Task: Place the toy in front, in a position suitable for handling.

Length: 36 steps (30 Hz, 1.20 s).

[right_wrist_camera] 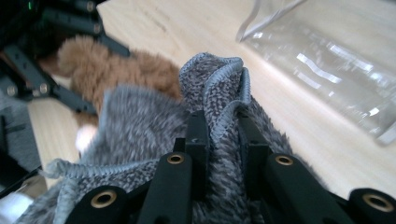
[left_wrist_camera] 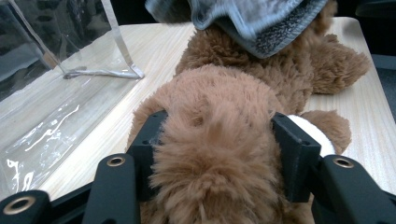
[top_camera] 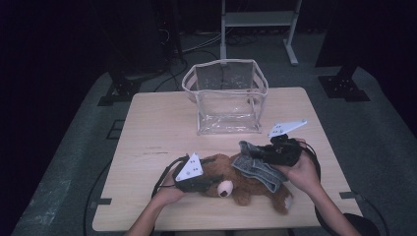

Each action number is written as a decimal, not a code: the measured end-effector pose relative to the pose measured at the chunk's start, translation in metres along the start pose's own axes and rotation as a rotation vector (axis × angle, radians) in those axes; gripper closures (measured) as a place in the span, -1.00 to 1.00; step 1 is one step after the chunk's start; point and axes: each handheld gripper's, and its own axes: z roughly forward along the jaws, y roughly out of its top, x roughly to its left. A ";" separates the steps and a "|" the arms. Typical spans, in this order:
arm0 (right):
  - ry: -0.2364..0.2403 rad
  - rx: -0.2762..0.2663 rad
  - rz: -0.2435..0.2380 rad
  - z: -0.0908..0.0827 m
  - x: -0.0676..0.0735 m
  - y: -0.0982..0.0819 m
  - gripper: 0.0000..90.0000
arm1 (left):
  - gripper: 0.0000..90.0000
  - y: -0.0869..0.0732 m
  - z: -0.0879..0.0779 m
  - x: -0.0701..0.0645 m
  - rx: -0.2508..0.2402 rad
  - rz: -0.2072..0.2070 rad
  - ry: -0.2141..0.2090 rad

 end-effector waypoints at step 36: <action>0.040 -0.022 -0.017 -0.014 0.013 -0.038 0.72 | -0.09 -0.001 0.004 0.000 0.025 -0.004 -0.018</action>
